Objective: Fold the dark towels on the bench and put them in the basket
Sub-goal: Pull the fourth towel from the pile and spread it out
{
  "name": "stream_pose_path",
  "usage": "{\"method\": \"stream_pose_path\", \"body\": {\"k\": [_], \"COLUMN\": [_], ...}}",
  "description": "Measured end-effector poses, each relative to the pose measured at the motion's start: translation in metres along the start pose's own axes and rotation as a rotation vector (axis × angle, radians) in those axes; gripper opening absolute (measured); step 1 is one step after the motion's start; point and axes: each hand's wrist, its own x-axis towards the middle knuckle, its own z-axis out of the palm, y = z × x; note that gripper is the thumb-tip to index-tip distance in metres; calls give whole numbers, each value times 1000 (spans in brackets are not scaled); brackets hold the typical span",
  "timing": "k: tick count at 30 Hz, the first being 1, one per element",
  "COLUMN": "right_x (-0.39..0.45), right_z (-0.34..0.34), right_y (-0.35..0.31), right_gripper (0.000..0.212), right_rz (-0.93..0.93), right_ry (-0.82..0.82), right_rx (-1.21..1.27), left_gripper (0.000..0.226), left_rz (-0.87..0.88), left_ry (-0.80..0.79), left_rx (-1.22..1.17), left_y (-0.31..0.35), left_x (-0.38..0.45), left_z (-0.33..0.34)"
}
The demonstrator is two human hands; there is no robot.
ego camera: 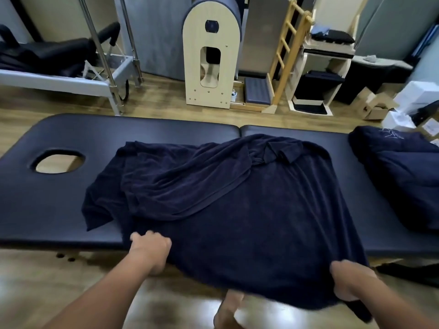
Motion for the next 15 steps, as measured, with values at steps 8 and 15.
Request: {"method": "stream_pose_path", "body": {"k": [8, 15], "right_x": [5, 32], "right_z": [6, -46], "right_y": [-41, -85], "right_gripper": [23, 30], "right_rz": [-125, -257], "right_ry": [-66, 337], "right_rx": [68, 238], "left_gripper": [36, 92], "left_rz": [28, -116], "left_ry": [-154, 175], "left_rx": [-291, -674], "left_y": [-1, 0], "left_x": [-16, -8], "left_z": [11, -8]}}
